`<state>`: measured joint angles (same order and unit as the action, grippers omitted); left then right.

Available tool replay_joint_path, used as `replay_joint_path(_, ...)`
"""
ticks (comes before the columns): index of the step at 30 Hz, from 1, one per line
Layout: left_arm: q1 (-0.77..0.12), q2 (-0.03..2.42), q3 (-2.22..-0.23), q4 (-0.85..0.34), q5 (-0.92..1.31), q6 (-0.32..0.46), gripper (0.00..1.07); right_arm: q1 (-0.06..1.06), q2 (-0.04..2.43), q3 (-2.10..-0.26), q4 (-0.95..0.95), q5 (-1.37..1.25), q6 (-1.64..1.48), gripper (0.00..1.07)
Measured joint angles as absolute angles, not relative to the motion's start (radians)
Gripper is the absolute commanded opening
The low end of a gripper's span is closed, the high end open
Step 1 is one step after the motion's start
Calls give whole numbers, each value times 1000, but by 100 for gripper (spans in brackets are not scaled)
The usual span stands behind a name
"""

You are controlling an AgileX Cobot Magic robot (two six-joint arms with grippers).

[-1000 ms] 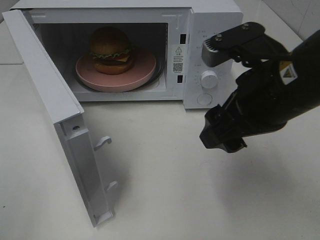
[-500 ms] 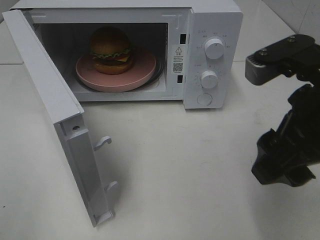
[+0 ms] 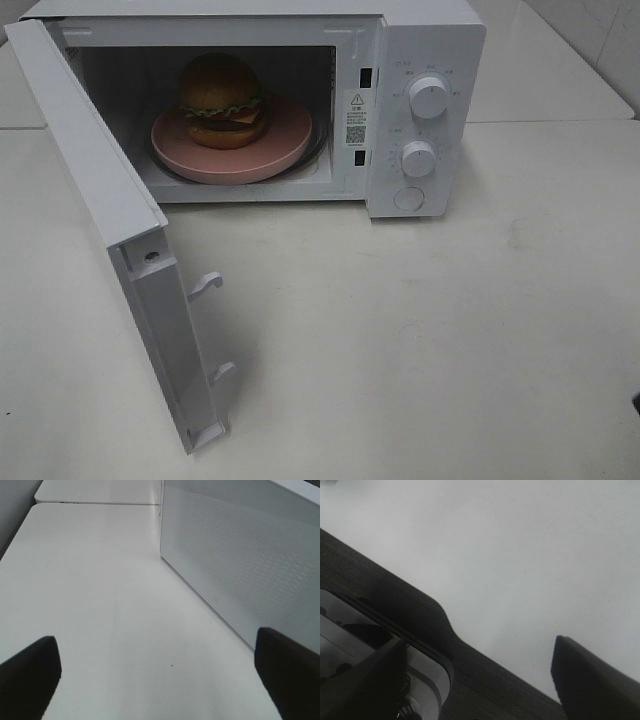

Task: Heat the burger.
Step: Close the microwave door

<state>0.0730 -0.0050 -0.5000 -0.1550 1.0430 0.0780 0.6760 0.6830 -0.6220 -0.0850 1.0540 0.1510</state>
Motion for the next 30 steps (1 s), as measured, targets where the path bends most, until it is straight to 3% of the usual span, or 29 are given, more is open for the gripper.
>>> replay_joint_path(4,73,-5,-500,-155,1043,78,101,652,597,-578,-75,1107,151,76)
replay_joint_path(10,73,-5,-500,-155,1043,78,101,463,440,-556,-71,1151,151,74)
replay_joint_path(16,73,-5,-500,-155,1043,78,101,353,274,-552,-77,1116,151,74)
replay_joint_path(30,73,-5,-500,-155,1043,78,101,209,3,-513,-78,1057,151,74)
